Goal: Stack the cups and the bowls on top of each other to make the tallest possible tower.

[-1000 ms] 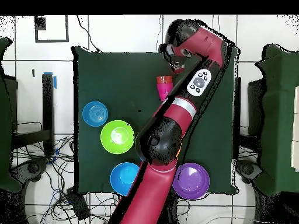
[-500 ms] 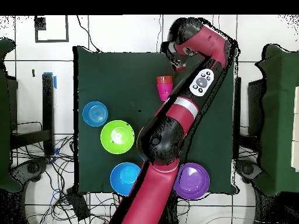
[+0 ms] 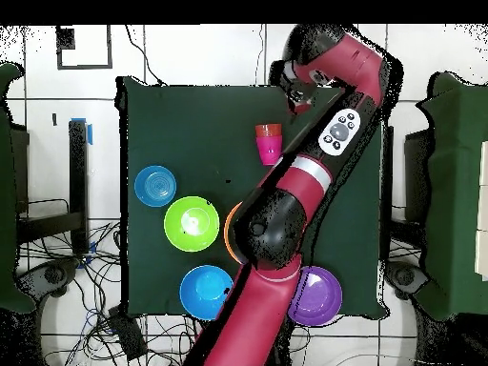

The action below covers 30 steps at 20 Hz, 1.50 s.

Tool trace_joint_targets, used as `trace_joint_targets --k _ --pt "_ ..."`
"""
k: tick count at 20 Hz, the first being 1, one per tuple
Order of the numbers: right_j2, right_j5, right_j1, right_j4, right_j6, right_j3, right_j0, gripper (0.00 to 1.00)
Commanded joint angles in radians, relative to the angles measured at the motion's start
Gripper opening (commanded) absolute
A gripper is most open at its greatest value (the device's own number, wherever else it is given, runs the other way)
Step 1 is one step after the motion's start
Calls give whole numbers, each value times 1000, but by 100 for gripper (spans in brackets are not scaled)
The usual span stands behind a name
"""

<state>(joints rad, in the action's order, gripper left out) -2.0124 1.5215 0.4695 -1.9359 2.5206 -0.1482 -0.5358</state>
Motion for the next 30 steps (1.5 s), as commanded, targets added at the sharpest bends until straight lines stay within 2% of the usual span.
trace_joint_targets --k 1,5,13,19,25,30 --pt "-80 71 -15 -19 -19 92 -7 100" --pt "-67 45 0 -17 -25 87 -6 100" --pt "-73 -16 3 -79 -18 95 -17 100" --pt "-4 -43 20 -98 14 86 -3 100" --pt "10 -24 39 -134 24 94 -4 100" --pt "49 42 58 -123 41 87 2 100"
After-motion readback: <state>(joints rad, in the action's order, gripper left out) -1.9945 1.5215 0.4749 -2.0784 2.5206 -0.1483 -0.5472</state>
